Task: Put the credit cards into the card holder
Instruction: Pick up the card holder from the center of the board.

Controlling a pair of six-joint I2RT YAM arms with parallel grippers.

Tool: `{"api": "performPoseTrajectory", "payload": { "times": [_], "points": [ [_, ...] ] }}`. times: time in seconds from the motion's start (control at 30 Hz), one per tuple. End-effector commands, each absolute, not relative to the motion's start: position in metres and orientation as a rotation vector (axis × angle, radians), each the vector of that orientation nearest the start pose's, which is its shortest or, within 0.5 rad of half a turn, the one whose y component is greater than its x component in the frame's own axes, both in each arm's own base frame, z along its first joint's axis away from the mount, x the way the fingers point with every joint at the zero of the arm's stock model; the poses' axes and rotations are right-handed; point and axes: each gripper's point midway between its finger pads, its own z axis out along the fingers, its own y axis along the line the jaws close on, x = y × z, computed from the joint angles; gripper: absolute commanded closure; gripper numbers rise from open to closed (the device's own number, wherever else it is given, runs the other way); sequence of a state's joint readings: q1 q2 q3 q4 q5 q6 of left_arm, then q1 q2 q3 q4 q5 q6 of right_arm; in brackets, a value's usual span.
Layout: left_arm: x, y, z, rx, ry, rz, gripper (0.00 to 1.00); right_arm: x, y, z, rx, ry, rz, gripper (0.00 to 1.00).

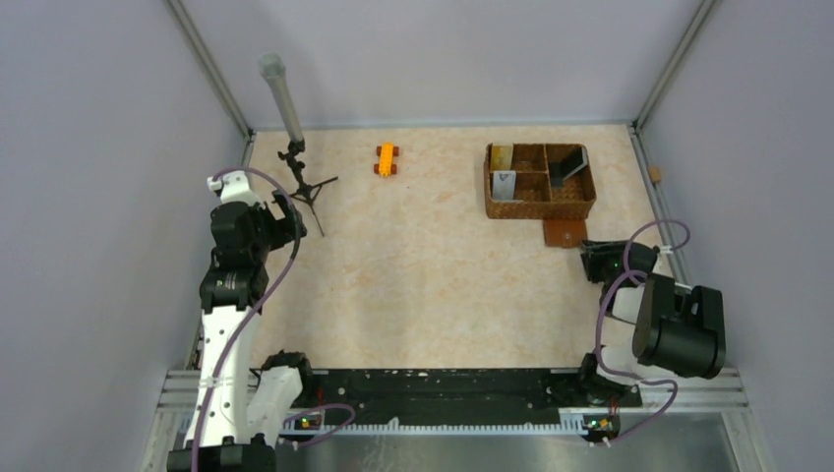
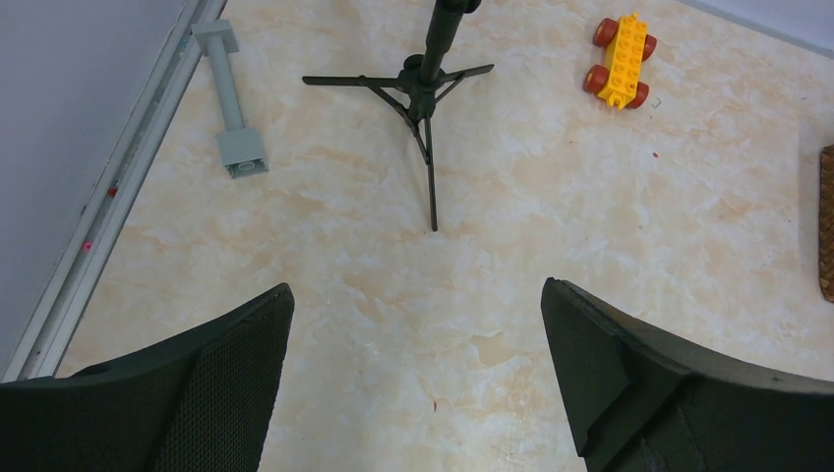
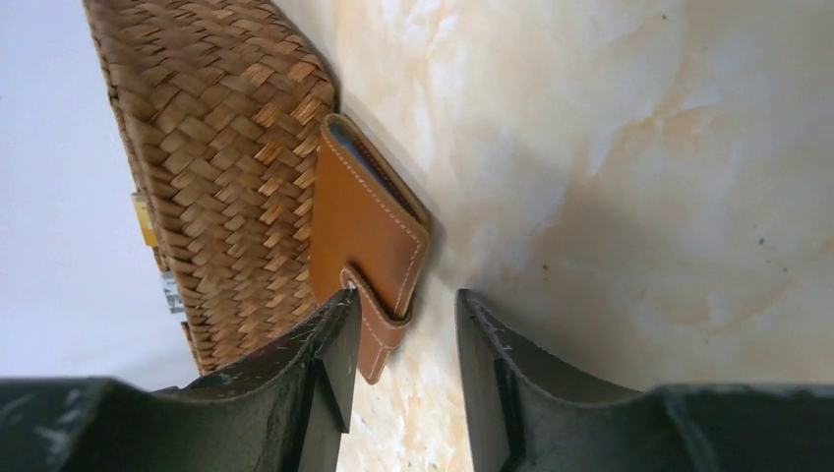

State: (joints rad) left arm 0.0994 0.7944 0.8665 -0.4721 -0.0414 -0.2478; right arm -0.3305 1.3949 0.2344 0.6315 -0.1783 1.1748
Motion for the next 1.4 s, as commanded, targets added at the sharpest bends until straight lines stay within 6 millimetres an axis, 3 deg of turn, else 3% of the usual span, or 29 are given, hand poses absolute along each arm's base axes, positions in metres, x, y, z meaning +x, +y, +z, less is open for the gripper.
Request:
{"api": "performPoseTrajectory", "payload": {
  "times": [0.0, 0.23, 0.37, 0.5, 0.57, 0.73, 0.87, 0.97, 1.07, 1.13, 1.27, 1.37],
  "points": [
    [0.292, 0.025, 0.251, -0.341, 1.915, -0.058, 0.01, 0.341, -0.044, 0.040, 1.409, 1.586, 0.736, 0.59],
    [0.293, 0.025, 0.250, -0.339, 1.923, -0.059, 0.01, 0.344, -0.044, 0.019, 1.476, 1.566, 0.758, 0.61],
    [0.294, 0.026, 0.250, -0.341, 1.924, -0.054, 0.01, 0.343, -0.046, 0.013, 1.500, 1.528, 0.770, 0.74],
    [0.294, 0.026, 0.249, -0.342, 1.925, -0.049, 0.01, 0.340, -0.049, 0.016, 1.502, 1.491, 0.764, 0.88],
    [0.294, 0.026, 0.250, -0.339, 1.924, -0.050, 0.01, 0.338, -0.050, 0.019, 1.494, 1.487, 0.751, 1.00],
    [0.293, 0.012, 0.247, -0.258, 1.935, -0.116, 0.01, 0.330, -0.051, 0.034, 1.448, 1.497, 0.708, 1.00],
    [0.292, -0.001, 0.246, -0.203, 1.938, -0.172, 0.01, 0.311, -0.052, 0.048, 1.412, 1.527, 0.628, 1.00],
    [0.292, -0.020, 0.249, -0.121, 1.928, -0.229, 0.01, 0.290, -0.056, 0.062, 1.382, 1.575, 0.512, 1.00],
    [0.290, -0.047, 0.253, -0.022, 1.914, -0.315, 0.01, 0.279, -0.063, 0.107, 1.247, 1.540, 0.429, 1.00],
    [0.288, -0.070, 0.257, 0.052, 1.907, -0.393, 0.01, 0.277, -0.060, 0.148, 1.119, 1.502, 0.424, 1.00],
    [0.279, -0.128, 0.270, 0.200, 1.881, -0.637, 0.01, 0.284, -0.021, 0.195, 0.848, 1.555, 0.585, 1.00],
    [0.267, -0.171, 0.283, 0.313, 1.828, -0.900, 0.01, 0.292, 0.021, 0.232, 0.605, 1.567, 0.749, 1.00]
  ]
}}
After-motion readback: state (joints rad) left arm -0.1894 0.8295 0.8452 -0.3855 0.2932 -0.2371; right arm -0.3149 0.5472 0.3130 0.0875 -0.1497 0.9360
